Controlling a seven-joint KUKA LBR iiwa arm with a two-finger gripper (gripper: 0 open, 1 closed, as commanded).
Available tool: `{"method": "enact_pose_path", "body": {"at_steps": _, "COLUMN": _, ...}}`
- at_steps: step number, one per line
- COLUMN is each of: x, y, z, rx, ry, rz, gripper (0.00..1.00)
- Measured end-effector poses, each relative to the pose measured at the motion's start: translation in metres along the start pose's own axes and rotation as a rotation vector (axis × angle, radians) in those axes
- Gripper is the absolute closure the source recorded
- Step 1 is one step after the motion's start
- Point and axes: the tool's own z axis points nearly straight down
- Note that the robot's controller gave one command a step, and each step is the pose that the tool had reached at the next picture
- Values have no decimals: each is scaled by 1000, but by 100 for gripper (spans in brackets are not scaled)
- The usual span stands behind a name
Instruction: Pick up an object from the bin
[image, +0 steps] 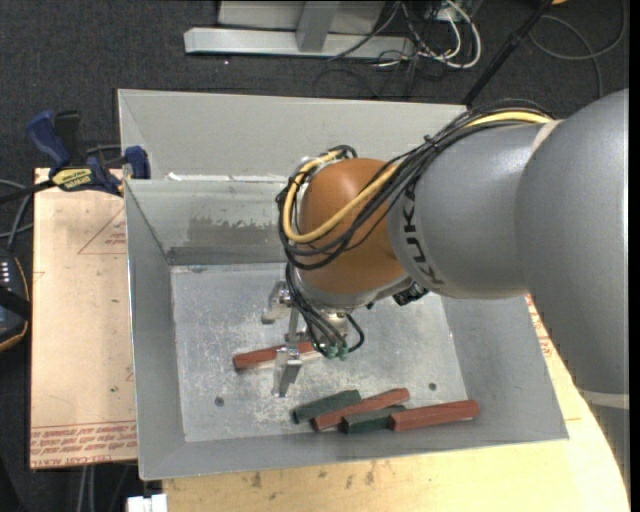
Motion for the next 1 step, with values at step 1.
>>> {"method": "enact_pose_path", "body": {"at_steps": 1, "x": -2, "y": -1, "z": -4, "rx": -1, "ry": -7, "rz": 2, "gripper": 0}}
